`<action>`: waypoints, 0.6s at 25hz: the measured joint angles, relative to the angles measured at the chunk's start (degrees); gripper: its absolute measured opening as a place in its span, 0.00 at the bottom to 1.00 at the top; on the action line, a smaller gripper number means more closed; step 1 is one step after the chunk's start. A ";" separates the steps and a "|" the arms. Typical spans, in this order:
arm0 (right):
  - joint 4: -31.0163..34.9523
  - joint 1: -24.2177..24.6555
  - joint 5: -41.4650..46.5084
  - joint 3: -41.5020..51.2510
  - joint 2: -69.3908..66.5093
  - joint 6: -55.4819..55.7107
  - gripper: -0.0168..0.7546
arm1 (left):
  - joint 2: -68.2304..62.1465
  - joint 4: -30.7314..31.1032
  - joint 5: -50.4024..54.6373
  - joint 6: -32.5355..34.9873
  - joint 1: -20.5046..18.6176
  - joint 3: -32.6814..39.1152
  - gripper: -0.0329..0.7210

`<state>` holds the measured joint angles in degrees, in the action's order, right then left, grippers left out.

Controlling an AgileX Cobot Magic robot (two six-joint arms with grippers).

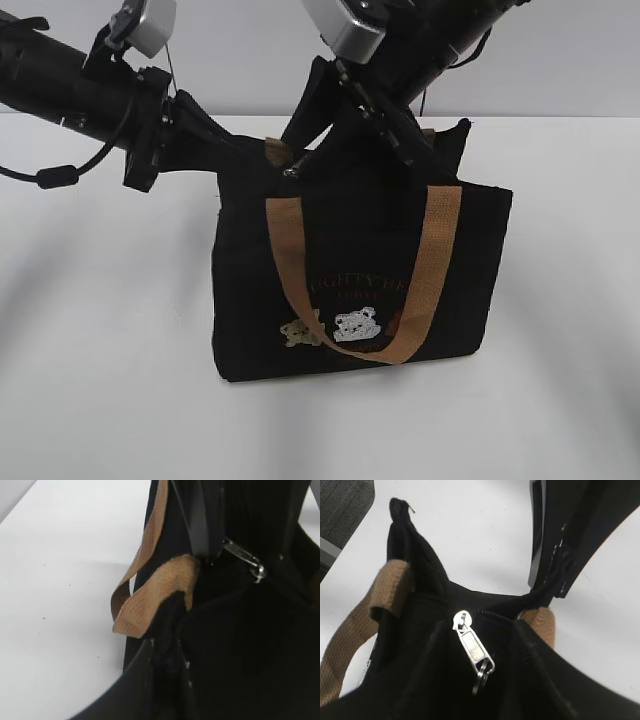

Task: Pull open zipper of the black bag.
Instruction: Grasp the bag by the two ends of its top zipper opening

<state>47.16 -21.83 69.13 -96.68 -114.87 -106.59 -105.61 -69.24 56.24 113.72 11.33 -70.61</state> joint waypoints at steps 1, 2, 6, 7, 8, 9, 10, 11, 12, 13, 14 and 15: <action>0.11 0.00 0.00 0.00 -0.43 0.00 0.46 | 0.00 0.00 0.00 0.00 0.00 0.00 0.11; 0.11 0.00 0.00 0.00 -0.74 0.00 0.46 | 0.00 0.14 0.00 0.00 0.00 0.00 0.11; 0.26 -0.39 0.17 0.00 -1.06 0.00 0.45 | 0.00 0.45 -0.06 0.00 0.00 0.00 0.11; 0.26 -0.39 0.17 0.00 -1.06 0.00 0.43 | 0.00 0.45 -0.06 0.05 0.00 0.00 0.11; 0.26 -0.39 0.23 0.00 -1.06 0.00 0.41 | 0.00 0.45 -0.06 0.05 0.00 0.00 0.11; 0.16 -0.39 0.40 0.00 -1.06 0.00 0.38 | 0.00 0.45 -0.06 0.05 0.00 0.00 0.11; -0.02 -0.39 0.52 0.00 -1.06 0.06 0.36 | 0.00 0.45 -0.06 0.05 0.00 0.00 0.11; -0.37 -0.39 0.60 0.00 -1.06 0.47 0.34 | 0.00 0.45 -0.06 0.05 0.00 0.00 0.11; -0.68 -0.39 0.69 0.00 -1.06 1.08 0.32 | 0.00 0.45 -0.06 0.05 0.00 0.00 0.11; -0.89 -0.39 0.72 0.00 -1.06 1.92 0.30 | 0.00 0.45 -0.06 0.05 0.00 0.00 0.11; -1.08 -0.44 0.73 0.00 -1.06 2.53 0.30 | 0.00 0.45 -0.06 0.05 0.00 0.00 0.11; -1.19 -0.44 0.74 0.00 -1.06 3.12 0.29 | 0.00 0.45 -0.06 0.05 0.00 0.00 0.11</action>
<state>45.97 -22.26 69.87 -96.68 -115.94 -103.47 -105.61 -68.79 56.18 113.76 11.33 -70.61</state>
